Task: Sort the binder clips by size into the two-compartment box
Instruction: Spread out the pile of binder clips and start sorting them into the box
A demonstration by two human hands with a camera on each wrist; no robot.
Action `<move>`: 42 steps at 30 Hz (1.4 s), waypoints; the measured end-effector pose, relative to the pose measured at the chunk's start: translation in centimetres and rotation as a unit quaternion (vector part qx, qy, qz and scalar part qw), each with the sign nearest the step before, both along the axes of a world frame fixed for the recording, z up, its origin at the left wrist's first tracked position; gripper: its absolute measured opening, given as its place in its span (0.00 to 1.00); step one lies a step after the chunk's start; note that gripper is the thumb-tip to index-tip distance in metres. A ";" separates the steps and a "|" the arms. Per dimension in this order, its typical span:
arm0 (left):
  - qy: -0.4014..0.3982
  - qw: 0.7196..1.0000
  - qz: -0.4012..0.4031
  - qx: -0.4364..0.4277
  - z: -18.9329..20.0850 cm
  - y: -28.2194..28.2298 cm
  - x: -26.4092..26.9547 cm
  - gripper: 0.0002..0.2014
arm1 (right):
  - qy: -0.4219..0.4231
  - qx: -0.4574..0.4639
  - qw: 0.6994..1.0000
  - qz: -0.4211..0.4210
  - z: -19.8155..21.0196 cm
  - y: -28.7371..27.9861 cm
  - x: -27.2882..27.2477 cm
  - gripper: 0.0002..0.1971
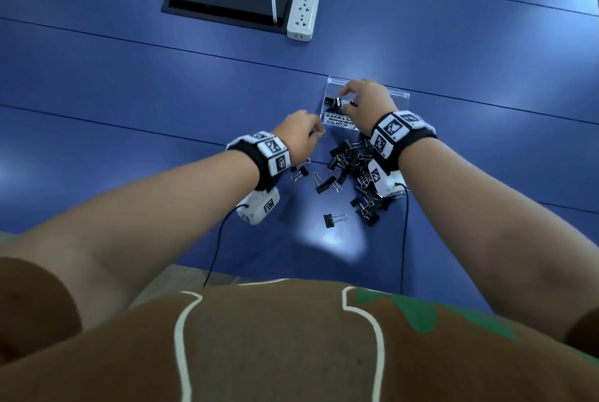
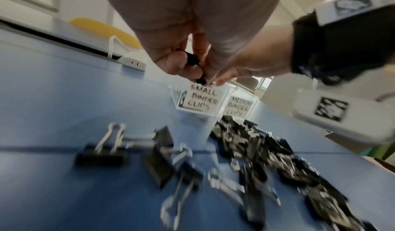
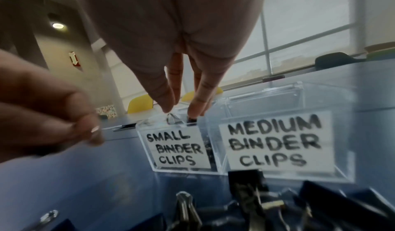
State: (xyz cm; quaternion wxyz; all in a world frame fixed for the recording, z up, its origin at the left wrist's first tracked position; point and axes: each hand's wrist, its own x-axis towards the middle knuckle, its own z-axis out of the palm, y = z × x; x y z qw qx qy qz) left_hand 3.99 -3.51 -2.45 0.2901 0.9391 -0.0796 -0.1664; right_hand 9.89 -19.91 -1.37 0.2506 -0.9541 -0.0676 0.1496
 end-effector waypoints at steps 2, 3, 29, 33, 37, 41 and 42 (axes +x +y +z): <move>-0.013 1.000 -0.003 0.002 0.7 -0.7 2.0 0.09 | -0.021 0.046 0.998 -0.025 0.1 -1.0 -1.3 0.10; -0.018 1.000 -0.004 0.002 0.9 -1.2 2.9 0.09 | -0.030 0.062 0.997 -0.038 0.2 -1.5 -2.1 0.09; 0.022 0.978 -0.182 0.097 -3.0 2.0 -4.0 0.11 | -0.085 -0.112 0.973 0.182 -4.7 -1.6 -11.6 0.11; 0.022 0.975 -0.182 0.130 -3.8 2.0 -4.7 0.13 | -0.051 -0.033 0.991 0.119 -4.0 -2.0 -11.6 0.09; 0.006 0.978 -0.165 0.128 -4.1 1.8 -4.9 0.08 | 0.033 0.130 0.989 -0.067 -2.3 -3.3 -11.4 0.11; -0.018 0.980 -0.161 0.118 -4.0 1.6 -5.0 0.09 | 0.146 0.399 0.854 -0.302 -1.8 -4.5 -10.4 0.17; -0.020 0.982 -0.156 0.103 -3.7 1.5 -5.0 0.08 | 0.175 0.445 0.812 -0.336 -1.5 -4.8 -10.2 0.17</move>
